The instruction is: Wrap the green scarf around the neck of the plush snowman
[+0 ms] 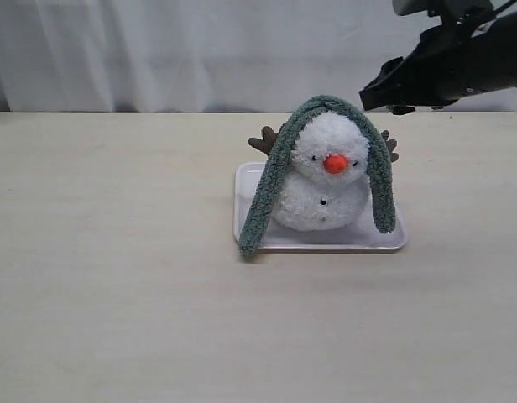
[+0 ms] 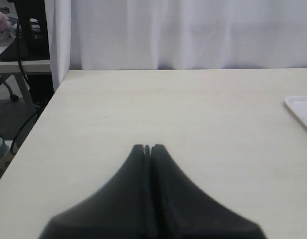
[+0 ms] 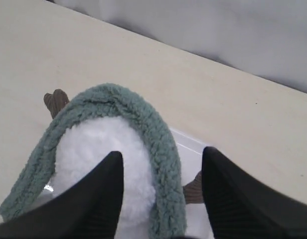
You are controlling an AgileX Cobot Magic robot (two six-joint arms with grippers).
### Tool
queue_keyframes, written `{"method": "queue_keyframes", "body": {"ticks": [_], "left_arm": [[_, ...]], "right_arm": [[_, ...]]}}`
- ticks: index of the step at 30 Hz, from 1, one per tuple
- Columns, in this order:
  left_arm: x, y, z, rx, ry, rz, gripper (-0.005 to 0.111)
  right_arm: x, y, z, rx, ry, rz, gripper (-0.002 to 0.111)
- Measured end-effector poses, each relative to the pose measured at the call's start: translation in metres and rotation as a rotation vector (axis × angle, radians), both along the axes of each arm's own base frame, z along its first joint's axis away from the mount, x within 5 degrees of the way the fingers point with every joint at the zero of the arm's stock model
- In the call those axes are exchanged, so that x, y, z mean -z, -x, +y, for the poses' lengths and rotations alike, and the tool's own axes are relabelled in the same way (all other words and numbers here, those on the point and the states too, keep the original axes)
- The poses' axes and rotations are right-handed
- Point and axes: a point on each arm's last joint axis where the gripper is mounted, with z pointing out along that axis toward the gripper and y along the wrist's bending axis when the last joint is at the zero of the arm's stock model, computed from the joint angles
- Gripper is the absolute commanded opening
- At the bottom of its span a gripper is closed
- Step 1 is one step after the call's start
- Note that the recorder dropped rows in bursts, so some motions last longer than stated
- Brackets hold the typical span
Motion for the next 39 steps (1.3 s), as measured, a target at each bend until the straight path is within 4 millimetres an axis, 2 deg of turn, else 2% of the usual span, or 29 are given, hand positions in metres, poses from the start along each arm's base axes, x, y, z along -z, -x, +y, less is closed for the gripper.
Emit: {"method": "queue_keyframes", "body": {"ticks": [7,12,20,23,29,39], "left_arm": [[0.0,0.0,0.0,0.0,0.0,0.0,0.0],[0.0,0.0,0.0,0.0,0.0,0.0,0.0],[0.0,0.0,0.0,0.0,0.0,0.0,0.0],[0.0,0.0,0.0,0.0,0.0,0.0,0.0],[0.0,0.0,0.0,0.0,0.0,0.0,0.0],[0.0,0.0,0.0,0.0,0.0,0.0,0.0]], "right_arm": [[0.009,-0.05,0.013,-0.033,0.002,0.074,0.046],[0.021,-0.07,0.019,-0.083,0.037,0.124,0.046],[0.033,-0.074,0.024,-0.156,0.094,0.151,0.044],[0.035,-0.075,0.024,-0.158,0.096,0.154,0.034],[0.039,-0.076,0.025,-0.157,0.094,0.165,0.004],[0.036,-0.08,0.025,-0.135,0.086,0.117,0.004]]}}
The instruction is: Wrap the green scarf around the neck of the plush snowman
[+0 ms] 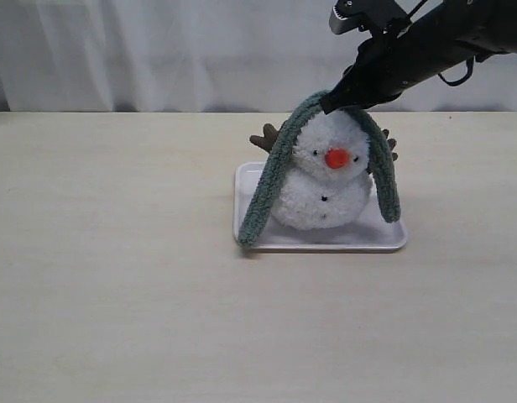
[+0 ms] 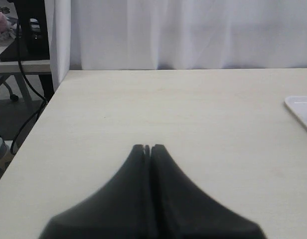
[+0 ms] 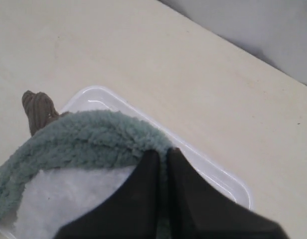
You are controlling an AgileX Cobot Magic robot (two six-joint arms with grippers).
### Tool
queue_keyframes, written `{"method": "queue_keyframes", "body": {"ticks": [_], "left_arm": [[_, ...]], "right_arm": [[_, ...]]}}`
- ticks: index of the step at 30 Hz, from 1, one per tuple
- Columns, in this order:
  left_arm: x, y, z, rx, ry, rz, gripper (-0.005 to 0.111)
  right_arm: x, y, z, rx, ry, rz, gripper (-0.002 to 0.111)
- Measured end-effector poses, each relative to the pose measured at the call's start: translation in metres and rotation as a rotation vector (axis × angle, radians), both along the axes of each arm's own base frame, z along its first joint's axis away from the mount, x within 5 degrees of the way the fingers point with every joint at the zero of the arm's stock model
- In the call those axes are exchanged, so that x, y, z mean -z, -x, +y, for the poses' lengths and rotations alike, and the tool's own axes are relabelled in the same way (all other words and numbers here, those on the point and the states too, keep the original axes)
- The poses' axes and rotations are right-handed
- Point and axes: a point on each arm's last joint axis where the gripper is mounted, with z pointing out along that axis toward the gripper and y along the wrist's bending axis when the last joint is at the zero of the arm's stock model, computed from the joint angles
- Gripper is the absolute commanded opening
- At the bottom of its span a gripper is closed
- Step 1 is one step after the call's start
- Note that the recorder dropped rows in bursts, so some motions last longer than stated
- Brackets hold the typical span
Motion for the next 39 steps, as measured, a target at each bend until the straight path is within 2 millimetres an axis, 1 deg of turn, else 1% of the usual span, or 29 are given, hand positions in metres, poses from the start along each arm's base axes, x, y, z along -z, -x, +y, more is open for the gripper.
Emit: {"method": "queue_keyframes", "body": {"ticks": [4,9,12,17,23,29,36,37,39], "left_arm": [[0.0,0.0,0.0,0.0,0.0,0.0,0.0],[0.0,0.0,0.0,0.0,0.0,0.0,0.0],[0.0,0.0,0.0,0.0,0.0,0.0,0.0],[0.0,0.0,0.0,0.0,0.0,0.0,0.0],[0.0,0.0,0.0,0.0,0.0,0.0,0.0],[0.0,0.0,0.0,0.0,0.0,0.0,0.0],[0.0,0.0,0.0,0.0,0.0,0.0,0.0],[0.0,0.0,0.0,0.0,0.0,0.0,0.0],[0.0,0.0,0.0,0.0,0.0,0.0,0.0]], "right_arm": [[-0.003,-0.004,-0.001,0.051,-0.031,-0.039,0.004],[-0.004,-0.005,-0.001,0.073,-0.048,-0.049,0.004],[0.003,-0.008,-0.001,0.082,-0.051,-0.038,0.004],[0.026,-0.015,0.001,0.097,-0.048,0.017,0.004],[0.038,-0.018,0.001,0.099,-0.043,0.043,0.004],[0.046,-0.019,0.002,0.102,-0.04,0.064,0.004],[0.048,-0.02,0.002,0.12,-0.054,0.073,0.004],[0.048,-0.02,0.002,0.122,-0.055,0.073,0.005],[0.048,-0.02,0.002,0.131,-0.062,0.077,0.009]]}}
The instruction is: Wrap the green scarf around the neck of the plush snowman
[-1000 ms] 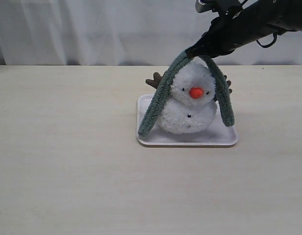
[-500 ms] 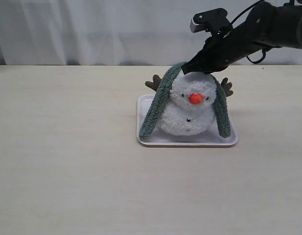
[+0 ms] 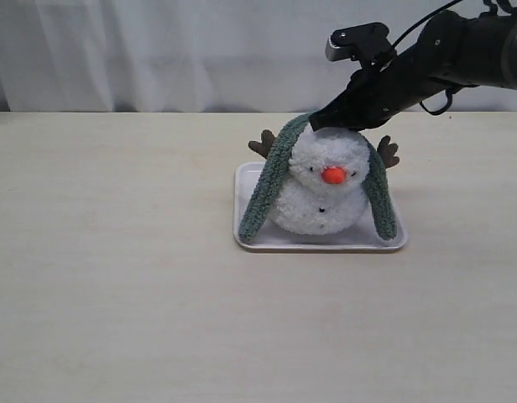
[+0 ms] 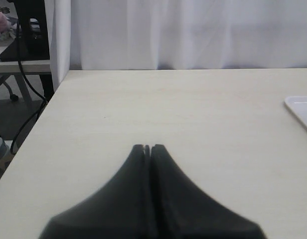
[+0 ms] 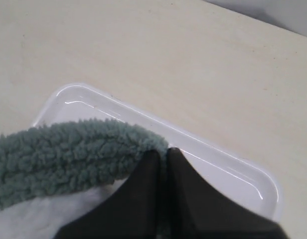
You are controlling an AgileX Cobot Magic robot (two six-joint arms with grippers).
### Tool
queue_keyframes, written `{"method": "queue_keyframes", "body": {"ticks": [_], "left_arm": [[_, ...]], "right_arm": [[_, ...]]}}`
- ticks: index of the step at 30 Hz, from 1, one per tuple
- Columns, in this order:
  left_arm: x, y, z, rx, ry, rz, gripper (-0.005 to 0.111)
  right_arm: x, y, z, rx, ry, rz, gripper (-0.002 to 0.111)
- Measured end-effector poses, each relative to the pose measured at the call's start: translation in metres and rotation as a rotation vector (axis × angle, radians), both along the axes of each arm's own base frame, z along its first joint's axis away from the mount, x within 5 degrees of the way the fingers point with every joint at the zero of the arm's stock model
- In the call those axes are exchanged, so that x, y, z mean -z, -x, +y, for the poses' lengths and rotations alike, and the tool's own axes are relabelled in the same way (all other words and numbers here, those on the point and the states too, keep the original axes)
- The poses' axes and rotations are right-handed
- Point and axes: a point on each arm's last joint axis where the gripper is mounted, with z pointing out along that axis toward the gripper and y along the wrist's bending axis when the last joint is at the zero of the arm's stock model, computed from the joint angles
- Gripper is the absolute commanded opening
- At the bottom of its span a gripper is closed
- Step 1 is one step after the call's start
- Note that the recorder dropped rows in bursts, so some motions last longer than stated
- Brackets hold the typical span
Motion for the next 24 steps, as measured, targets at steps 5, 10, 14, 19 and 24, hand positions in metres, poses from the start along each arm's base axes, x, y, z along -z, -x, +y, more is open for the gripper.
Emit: {"method": "queue_keyframes", "body": {"ticks": [5,10,14,19,24], "left_arm": [[0.0,0.0,0.0,0.0,0.0,0.0,0.0],[0.0,0.0,0.0,0.0,0.0,0.0,0.0],[0.0,0.0,0.0,0.0,0.0,0.0,0.0],[0.0,0.0,0.0,0.0,0.0,0.0,0.0],[0.0,0.0,0.0,0.0,0.0,0.0,0.0]], "right_arm": [[-0.002,0.002,-0.002,0.005,-0.005,0.018,0.035],[-0.032,0.013,-0.005,-0.003,-0.018,-0.007,0.054],[-0.074,0.031,-0.008,-0.006,-0.043,-0.059,0.054],[-0.104,0.059,-0.01,-0.049,-0.049,-0.005,0.022],[-0.105,0.082,-0.012,-0.084,-0.042,0.099,0.004]]}}
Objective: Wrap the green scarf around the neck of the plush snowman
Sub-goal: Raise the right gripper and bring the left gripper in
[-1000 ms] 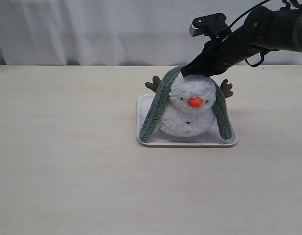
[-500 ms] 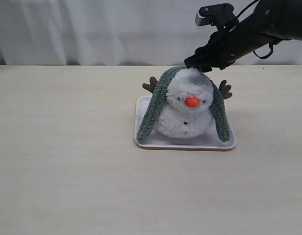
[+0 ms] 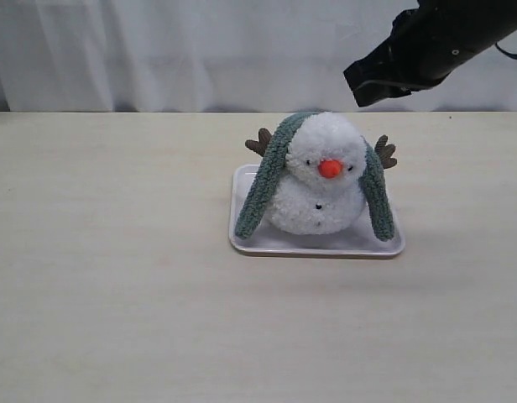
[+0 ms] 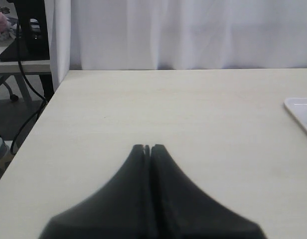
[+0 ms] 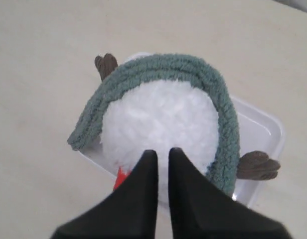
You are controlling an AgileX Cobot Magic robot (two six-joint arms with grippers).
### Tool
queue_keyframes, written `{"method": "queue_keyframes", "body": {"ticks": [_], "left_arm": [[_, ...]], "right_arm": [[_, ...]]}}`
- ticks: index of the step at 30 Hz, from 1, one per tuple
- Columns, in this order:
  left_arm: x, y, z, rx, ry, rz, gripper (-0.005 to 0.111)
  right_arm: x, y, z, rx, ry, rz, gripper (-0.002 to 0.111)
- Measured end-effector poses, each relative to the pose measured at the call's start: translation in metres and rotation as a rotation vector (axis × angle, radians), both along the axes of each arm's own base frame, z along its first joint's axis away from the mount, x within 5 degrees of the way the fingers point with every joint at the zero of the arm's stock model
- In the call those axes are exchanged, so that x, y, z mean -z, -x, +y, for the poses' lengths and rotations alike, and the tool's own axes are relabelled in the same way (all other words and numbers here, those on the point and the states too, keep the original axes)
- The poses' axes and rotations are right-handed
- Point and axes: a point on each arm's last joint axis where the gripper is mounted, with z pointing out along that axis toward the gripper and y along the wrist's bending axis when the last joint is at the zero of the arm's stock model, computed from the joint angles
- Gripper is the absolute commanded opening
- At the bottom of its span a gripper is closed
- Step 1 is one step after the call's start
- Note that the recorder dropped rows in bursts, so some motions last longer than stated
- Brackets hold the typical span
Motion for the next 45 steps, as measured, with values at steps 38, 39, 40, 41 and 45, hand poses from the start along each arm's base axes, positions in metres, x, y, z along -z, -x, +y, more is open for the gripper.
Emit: {"method": "queue_keyframes", "body": {"ticks": [38,39,40,41,45], "left_arm": [[-0.054,0.004,-0.009,0.13,0.382,-0.574,0.0],[-0.057,0.005,-0.014,0.188,0.369,-0.594,0.0],[-0.059,0.004,-0.018,0.24,0.356,-0.6,0.0],[-0.061,0.003,-0.025,0.315,0.339,-0.609,0.0],[-0.068,-0.016,-0.038,0.446,0.277,-0.495,0.0]], "right_arm": [[0.006,0.033,-0.004,0.06,-0.115,-0.113,0.004],[0.005,0.032,-0.004,0.065,-0.119,-0.122,0.004],[0.005,0.032,-0.004,0.069,-0.122,-0.131,0.004],[0.004,0.031,-0.004,0.074,-0.128,-0.141,0.004],[0.002,0.029,-0.004,0.086,-0.142,-0.171,0.004]]}}
